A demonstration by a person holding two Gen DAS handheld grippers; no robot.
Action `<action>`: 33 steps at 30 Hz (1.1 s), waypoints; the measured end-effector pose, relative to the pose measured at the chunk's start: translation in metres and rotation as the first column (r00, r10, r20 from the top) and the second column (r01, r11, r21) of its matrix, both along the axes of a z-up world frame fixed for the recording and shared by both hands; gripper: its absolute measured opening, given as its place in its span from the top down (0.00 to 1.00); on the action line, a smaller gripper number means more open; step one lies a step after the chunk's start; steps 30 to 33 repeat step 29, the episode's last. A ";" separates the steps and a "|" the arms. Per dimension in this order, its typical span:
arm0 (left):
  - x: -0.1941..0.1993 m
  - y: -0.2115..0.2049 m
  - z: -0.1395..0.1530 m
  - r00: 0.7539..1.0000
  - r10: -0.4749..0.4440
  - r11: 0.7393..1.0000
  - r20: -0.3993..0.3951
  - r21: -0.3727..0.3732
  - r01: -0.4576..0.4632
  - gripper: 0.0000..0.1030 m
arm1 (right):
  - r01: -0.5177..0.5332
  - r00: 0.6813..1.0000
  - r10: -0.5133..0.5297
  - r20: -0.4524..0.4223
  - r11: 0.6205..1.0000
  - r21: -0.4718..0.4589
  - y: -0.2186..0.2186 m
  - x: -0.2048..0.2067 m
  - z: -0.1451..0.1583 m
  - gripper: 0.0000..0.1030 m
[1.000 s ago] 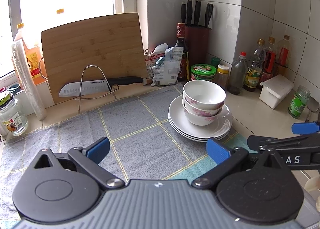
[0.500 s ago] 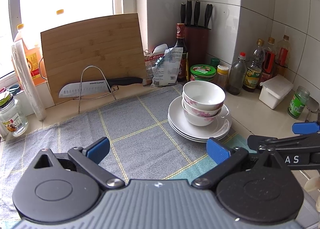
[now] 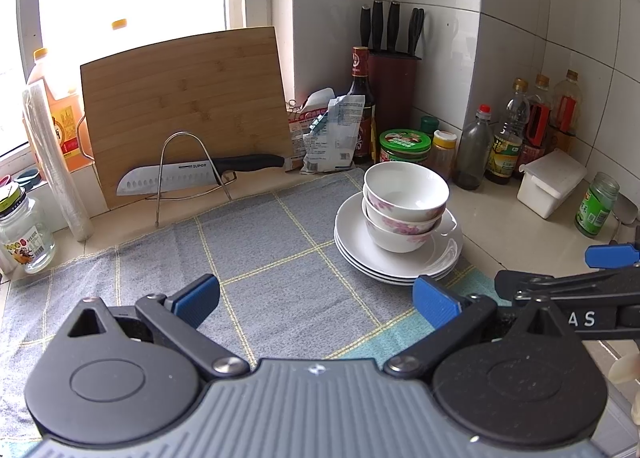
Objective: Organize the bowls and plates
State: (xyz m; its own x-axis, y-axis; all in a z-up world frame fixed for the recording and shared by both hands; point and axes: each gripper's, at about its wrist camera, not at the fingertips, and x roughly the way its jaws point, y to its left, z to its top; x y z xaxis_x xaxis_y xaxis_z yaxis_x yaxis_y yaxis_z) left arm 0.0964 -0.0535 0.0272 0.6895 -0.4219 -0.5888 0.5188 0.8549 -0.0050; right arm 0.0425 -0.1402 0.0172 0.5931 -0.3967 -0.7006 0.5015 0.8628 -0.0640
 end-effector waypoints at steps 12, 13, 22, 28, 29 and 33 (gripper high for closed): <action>-0.001 -0.003 0.001 1.000 -0.001 1.000 0.002 0.002 0.001 0.01 | 0.006 1.000 -0.006 -0.001 1.000 -0.005 0.000 -0.001 0.001 0.00; -0.001 -0.004 0.001 1.000 -0.001 1.000 0.002 0.002 0.001 0.01 | 0.007 1.000 -0.007 -0.001 1.000 -0.005 -0.001 -0.001 0.001 0.00; -0.002 -0.006 0.002 1.000 -0.003 1.000 0.000 0.002 0.003 0.01 | 0.013 1.000 -0.013 -0.006 1.000 -0.009 -0.002 -0.001 0.002 0.00; -0.001 -0.007 0.002 1.000 -0.002 1.000 -0.001 0.002 0.002 0.01 | 0.013 1.000 -0.013 -0.007 1.000 -0.011 -0.003 -0.001 0.001 0.00; -0.002 -0.006 0.002 1.000 -0.003 1.000 0.001 0.002 0.003 0.01 | 0.013 1.000 -0.013 -0.008 1.000 -0.011 -0.003 -0.001 0.001 0.00; -0.002 -0.006 0.002 1.000 -0.003 1.000 0.001 0.002 0.003 0.01 | 0.013 1.000 -0.013 -0.008 1.000 -0.011 -0.003 -0.001 0.001 0.00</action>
